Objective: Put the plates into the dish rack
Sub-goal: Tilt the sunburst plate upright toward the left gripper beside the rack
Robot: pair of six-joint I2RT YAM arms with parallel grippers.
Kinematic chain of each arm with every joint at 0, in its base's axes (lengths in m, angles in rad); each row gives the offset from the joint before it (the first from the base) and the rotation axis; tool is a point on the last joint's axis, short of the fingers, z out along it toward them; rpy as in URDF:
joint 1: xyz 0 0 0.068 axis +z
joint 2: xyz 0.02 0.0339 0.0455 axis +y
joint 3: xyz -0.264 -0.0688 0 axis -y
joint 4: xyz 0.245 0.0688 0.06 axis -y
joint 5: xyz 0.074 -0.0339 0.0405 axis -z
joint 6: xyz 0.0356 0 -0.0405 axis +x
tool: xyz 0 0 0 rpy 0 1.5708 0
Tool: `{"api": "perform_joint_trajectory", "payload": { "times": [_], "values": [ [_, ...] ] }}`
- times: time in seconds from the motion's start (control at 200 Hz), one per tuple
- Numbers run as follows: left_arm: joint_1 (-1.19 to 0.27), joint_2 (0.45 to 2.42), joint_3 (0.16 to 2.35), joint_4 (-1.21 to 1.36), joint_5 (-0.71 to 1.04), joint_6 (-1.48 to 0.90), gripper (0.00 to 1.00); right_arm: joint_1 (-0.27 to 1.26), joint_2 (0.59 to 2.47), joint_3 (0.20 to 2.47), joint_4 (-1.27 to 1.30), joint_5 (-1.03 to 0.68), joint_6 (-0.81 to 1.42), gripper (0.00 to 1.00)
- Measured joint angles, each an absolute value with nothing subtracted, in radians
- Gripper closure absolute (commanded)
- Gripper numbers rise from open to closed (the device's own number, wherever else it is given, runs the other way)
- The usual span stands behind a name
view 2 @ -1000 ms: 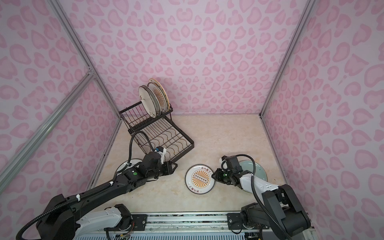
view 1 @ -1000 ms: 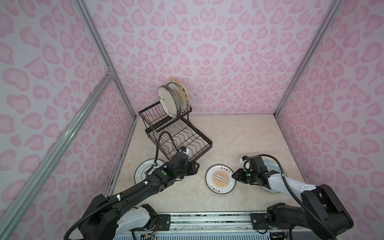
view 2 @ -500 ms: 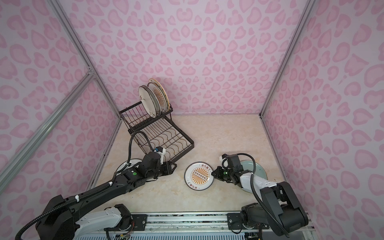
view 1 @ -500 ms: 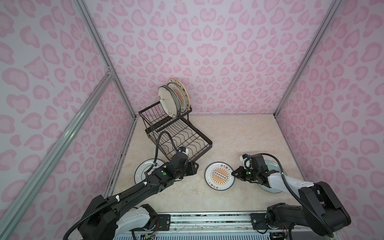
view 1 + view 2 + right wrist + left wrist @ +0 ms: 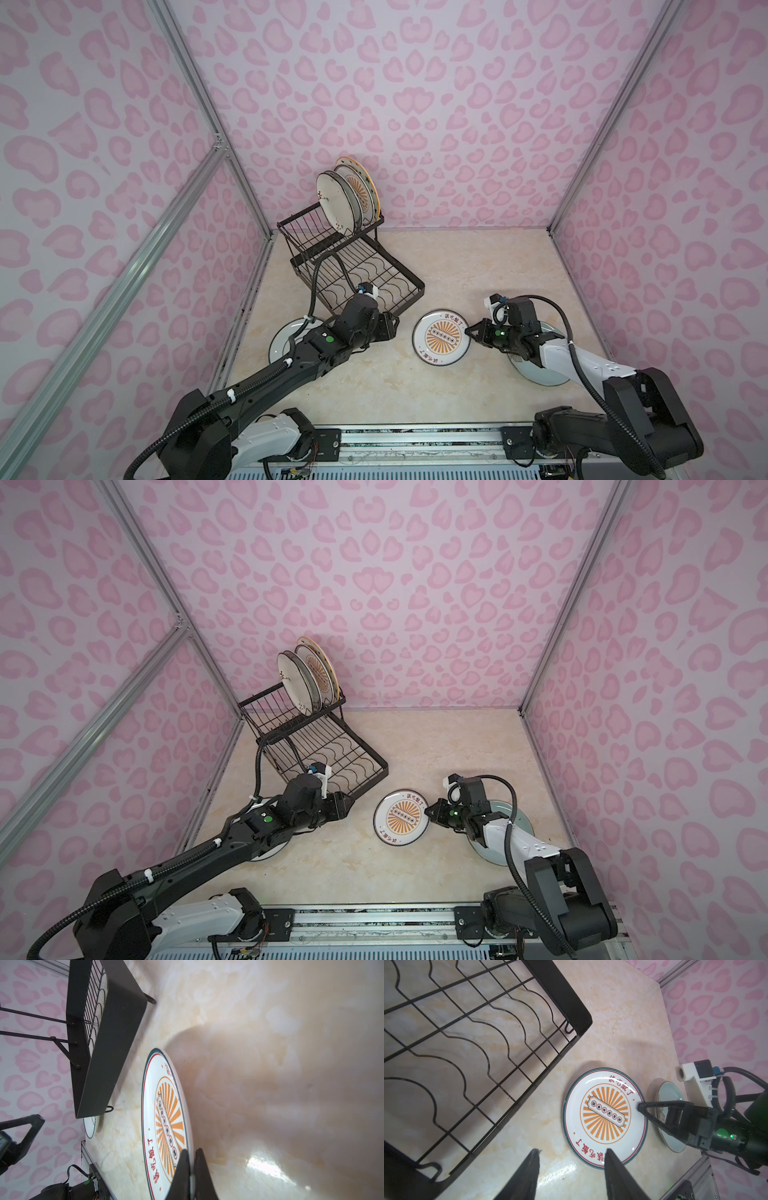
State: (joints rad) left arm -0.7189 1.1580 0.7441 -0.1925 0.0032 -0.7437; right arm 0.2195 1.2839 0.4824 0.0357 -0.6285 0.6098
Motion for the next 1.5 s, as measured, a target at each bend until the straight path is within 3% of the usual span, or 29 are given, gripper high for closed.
{"api": "perform_joint_trajectory", "payload": {
  "times": [0.325,0.795,1.5],
  "values": [
    [-0.687,1.149,0.772,-0.239,0.005,-0.728,0.44,0.167,1.275,0.57,0.045,-0.661,0.622,1.0],
    [-0.582,1.07,0.711,-0.204,0.147,-0.715,0.44,0.156,1.243,0.632,0.209,-0.709,0.727,1.0],
    [-0.533,0.987,0.63,-0.05,0.232,-0.751,0.43,0.377,1.496,0.677,0.656,-0.739,0.933,1.0]
  ]
}}
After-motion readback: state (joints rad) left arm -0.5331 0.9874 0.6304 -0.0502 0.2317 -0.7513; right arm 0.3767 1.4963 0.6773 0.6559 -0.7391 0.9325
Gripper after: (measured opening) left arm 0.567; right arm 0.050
